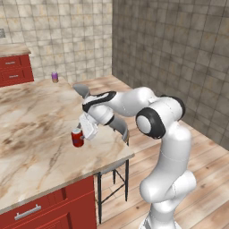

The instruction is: Four empty soda cans are scattered around the kitchen. Gather all the cans and cluster them next to the stove for recycling.

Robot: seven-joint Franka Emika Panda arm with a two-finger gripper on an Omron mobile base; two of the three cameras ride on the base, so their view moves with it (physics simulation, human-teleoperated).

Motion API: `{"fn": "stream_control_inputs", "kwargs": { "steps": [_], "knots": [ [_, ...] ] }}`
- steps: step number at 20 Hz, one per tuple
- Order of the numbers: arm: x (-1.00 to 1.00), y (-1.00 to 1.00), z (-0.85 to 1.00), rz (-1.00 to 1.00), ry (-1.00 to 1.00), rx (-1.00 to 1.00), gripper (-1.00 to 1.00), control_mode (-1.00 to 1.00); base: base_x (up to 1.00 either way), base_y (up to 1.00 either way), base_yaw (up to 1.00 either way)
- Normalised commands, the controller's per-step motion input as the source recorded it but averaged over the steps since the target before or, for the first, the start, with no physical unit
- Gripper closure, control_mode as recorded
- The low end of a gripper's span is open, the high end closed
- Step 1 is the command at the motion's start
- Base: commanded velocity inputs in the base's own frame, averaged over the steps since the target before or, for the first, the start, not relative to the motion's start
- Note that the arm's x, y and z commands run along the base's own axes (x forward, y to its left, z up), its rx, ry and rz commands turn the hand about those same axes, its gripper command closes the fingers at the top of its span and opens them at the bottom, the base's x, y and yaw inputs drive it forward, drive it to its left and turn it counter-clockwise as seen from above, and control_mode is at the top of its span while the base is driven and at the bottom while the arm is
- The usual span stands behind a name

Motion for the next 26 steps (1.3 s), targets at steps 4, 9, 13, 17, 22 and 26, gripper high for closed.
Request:
{"fn": "stream_control_inputs", "kwargs": {
  "steps": [4, 9, 13, 17, 22, 26],
  "knots": [
    [0.0, 0.13, -0.08, 0.0, 0.0, 0.0, -1.0, -1.0, 0.0, 0.0, 0.0],
    [0.0, 0.17, -0.1, 0.0, 0.03, 0.0, -1.0, -1.0, 0.0, 0.0, 0.0],
    [0.02, 0.16, -0.17, 0.0, 0.03, 0.0, -1.0, -1.0, 0.0, 0.0, 0.0],
    [0.0, 0.15, -0.25, 0.0, 0.04, 0.0, -1.0, -1.0, 0.0, 0.0, 0.0],
    [0.0, 0.1, -0.15, 0.0, 0.04, 0.0, 1.0, -1.0, 0.0, 0.0, 0.0],
    [0.0, 0.0, 0.0, 0.0, 0.0, 0.0, 1.0, -1.0, 0.0, 0.0, 0.0]
  ]
}}
